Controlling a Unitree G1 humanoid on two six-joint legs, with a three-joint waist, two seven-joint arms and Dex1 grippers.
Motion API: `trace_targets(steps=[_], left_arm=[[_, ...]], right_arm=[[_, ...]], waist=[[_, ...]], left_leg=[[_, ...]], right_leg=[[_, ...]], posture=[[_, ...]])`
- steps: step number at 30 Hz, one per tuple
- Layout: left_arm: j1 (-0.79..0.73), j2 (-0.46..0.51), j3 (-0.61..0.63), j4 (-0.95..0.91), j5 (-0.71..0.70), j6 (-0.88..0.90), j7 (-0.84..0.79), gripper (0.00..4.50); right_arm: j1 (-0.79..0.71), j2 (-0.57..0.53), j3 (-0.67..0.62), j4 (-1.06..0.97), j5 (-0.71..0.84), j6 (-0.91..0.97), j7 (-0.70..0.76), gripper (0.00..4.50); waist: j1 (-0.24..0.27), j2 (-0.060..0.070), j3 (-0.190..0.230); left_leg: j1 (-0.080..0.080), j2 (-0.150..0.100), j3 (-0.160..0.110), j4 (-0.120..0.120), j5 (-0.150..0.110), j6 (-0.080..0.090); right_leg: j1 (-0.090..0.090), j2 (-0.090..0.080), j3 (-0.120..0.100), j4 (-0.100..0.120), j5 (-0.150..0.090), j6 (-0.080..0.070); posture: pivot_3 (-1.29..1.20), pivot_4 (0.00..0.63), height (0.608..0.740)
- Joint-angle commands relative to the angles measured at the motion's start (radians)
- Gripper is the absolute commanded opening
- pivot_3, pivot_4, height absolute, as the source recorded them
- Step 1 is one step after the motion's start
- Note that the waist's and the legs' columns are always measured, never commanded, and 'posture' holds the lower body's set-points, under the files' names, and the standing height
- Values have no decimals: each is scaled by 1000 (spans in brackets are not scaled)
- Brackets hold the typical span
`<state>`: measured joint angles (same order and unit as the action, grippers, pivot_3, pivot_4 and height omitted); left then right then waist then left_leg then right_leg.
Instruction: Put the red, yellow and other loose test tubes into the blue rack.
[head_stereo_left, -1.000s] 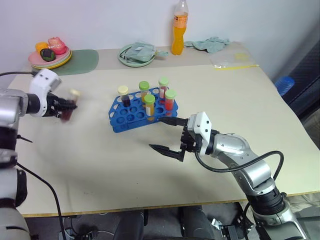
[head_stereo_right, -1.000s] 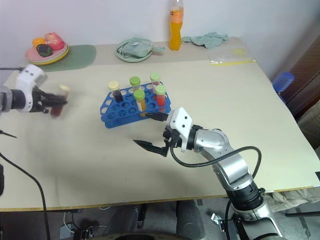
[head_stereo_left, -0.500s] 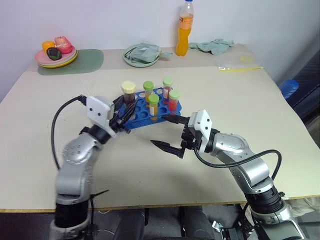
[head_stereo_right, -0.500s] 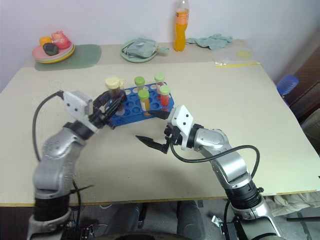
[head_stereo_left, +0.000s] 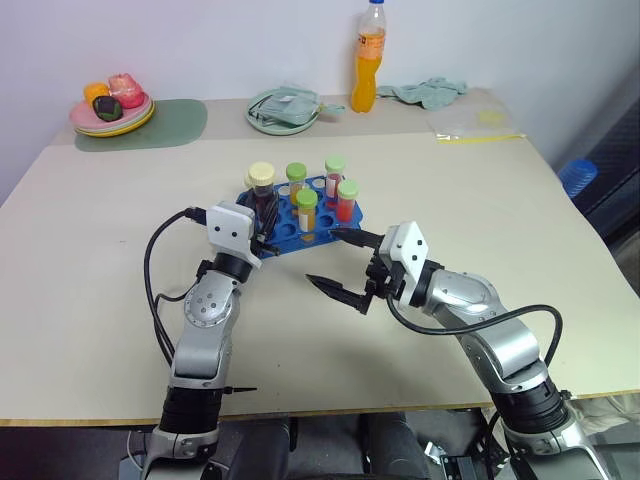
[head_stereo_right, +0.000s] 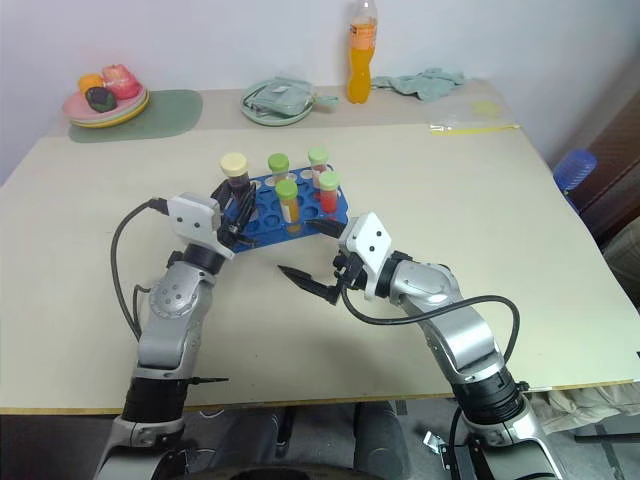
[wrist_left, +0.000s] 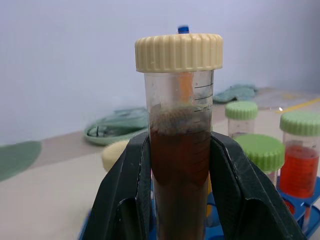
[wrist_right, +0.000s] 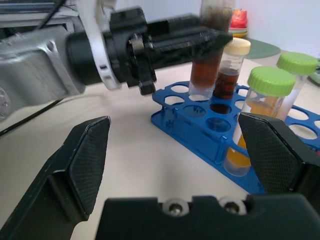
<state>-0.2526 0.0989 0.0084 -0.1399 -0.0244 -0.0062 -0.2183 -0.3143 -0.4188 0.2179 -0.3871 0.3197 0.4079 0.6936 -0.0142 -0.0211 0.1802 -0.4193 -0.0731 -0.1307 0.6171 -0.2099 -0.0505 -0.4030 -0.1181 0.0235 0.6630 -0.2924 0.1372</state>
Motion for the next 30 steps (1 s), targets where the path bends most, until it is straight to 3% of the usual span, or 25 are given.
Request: trace_targets(steps=[1, 11, 30], left_arm=[[-1, 10, -19, -16, 10, 0, 1, 1610], [38, 44, -25, -29, 34, 14, 19, 1610], [12, 7, -25, 41, -7, 15, 31, 1610]], right_arm=[[5, 0, -24, -44, 8, -7, -6, 4500], [0, -2, -22, -35, 11, -9, 1, 4500], [-1, 6, -17, -39, 13, 1, -4, 4500]], waist=[[0, 0, 0], [1, 0, 0], [1, 0, 0]], left_leg=[[0, 0, 0, 0, 0, 0], [0, 0, 0, 0, 0, 0], [0, 0, 0, 0, 0, 0]], right_leg=[[0, 0, 0, 0, 0, 0], [0, 0, 0, 0, 0, 0], [0, 0, 0, 0, 0, 0]], posture=[[0, 150, 740], [0, 150, 740], [0, 150, 740]])
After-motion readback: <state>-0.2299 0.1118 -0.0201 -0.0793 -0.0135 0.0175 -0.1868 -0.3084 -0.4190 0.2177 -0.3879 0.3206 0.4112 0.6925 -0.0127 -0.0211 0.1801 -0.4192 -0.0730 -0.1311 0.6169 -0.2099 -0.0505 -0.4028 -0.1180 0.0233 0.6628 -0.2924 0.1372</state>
